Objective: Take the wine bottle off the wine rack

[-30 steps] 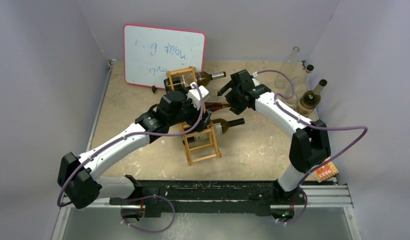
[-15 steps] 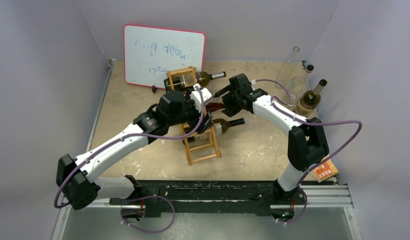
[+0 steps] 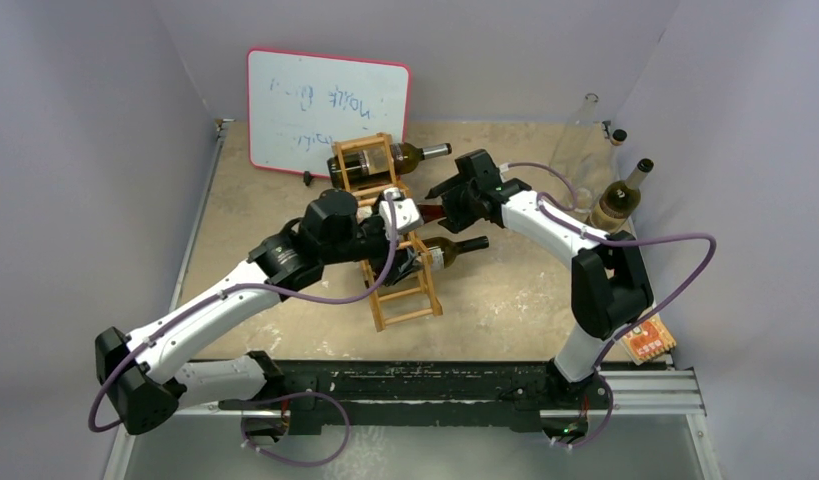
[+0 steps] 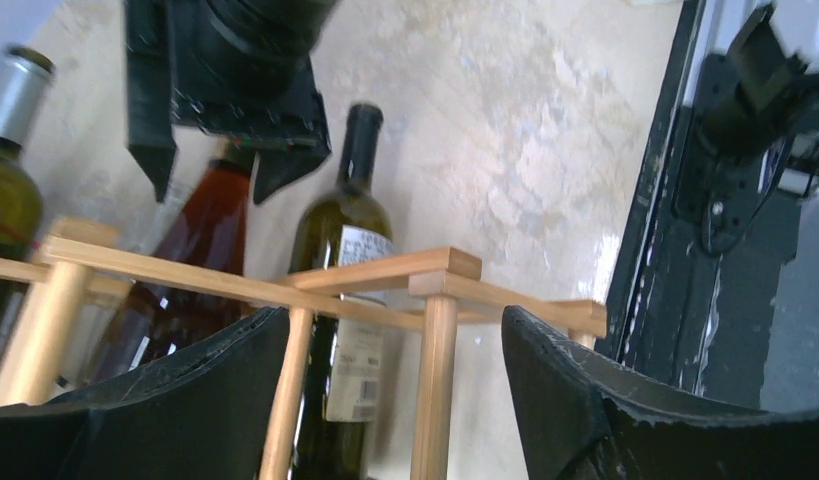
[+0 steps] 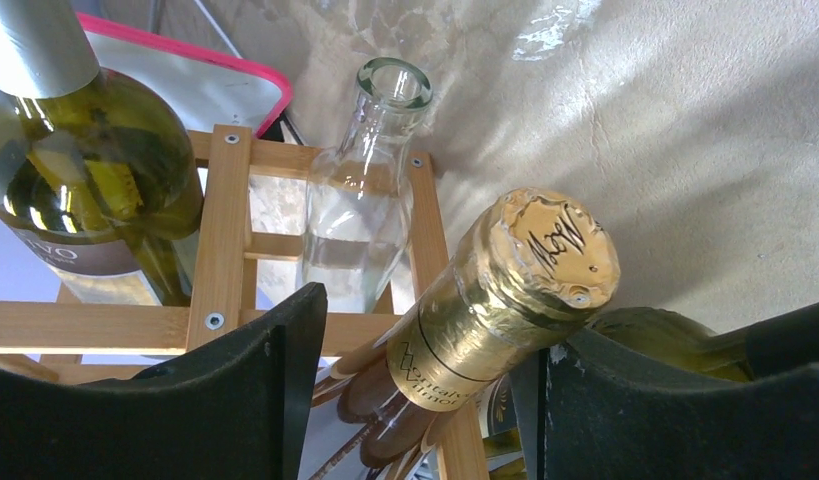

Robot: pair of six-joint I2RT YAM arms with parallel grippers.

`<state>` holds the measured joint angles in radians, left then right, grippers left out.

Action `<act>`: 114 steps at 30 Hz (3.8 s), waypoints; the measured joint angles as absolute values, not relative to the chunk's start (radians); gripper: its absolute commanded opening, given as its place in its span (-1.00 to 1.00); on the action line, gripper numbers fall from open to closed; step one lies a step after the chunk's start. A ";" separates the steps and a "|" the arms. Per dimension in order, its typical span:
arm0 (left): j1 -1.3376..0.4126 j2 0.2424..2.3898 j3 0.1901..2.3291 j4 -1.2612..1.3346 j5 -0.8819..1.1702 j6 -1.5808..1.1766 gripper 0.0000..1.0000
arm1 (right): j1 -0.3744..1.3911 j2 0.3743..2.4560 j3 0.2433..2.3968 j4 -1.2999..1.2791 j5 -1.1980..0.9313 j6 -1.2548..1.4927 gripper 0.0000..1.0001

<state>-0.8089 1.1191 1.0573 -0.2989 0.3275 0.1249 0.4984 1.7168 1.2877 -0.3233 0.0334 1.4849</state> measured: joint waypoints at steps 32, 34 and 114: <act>-0.847 1.228 1.068 -0.443 0.247 0.221 -0.23 | 0.460 1.607 1.129 -0.223 0.019 1.687 -1.00; -0.847 1.228 1.068 -0.443 0.248 0.221 -0.27 | 0.436 1.588 1.106 -0.197 0.000 1.675 -1.00; -0.852 1.231 1.068 -0.435 0.222 0.222 -0.30 | 0.002 1.526 1.618 -0.432 0.055 0.685 -1.00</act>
